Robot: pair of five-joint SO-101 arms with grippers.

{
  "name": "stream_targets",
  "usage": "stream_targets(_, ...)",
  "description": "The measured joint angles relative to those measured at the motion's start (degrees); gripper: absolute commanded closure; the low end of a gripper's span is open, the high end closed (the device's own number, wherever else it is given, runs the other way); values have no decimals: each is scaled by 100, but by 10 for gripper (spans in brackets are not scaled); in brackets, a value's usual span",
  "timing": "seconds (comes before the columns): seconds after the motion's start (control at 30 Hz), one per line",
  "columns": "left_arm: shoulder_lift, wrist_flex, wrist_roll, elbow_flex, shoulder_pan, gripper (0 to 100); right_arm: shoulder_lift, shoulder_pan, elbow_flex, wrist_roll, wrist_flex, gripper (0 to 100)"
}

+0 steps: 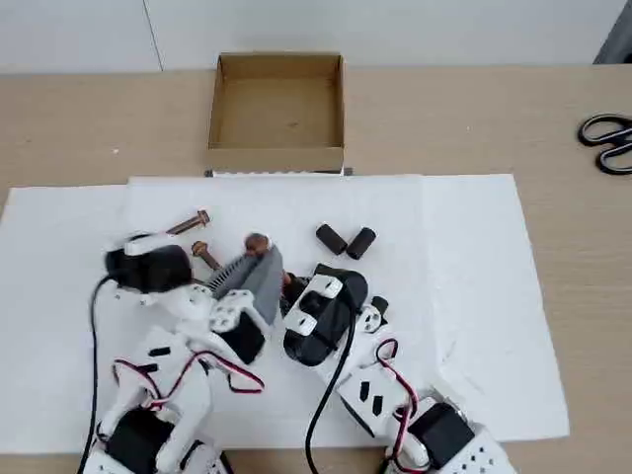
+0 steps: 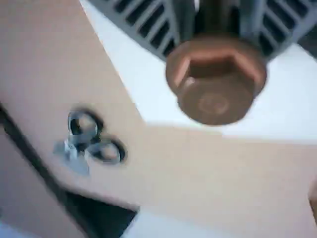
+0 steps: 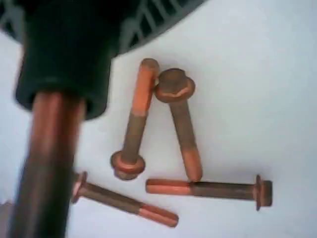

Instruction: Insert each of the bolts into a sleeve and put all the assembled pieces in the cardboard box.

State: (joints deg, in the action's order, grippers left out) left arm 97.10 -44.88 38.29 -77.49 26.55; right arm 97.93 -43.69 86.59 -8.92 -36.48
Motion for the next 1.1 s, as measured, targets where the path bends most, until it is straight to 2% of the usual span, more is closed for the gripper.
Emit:
stream_targets(0.3, 88, -844, -668, -79, 378, 987, -18, -35, -18, -466, -18, 995)
stream_targets(0.37, 97, -914, -730, -88, 378, 935, -26, -35, -18, -475, -18, 995)
stream_targets(0.47, 97, -958, -765, -88, 378, 784, -26, -35, -9, -475, -18, 995)
stream_targets(0.53, 97, -1020, -826, -88, 378, 719, -26, -9, -9, -484, -18, 995)
stream_targets(0.73, 97, -1116, -1125, 0, 334, 725, -26, -9, -9, -484, -18, 995)
stream_targets(1.1, -9, -1495, -2057, 782, -633, 726, 0, -9, -44, -492, 0, 995)
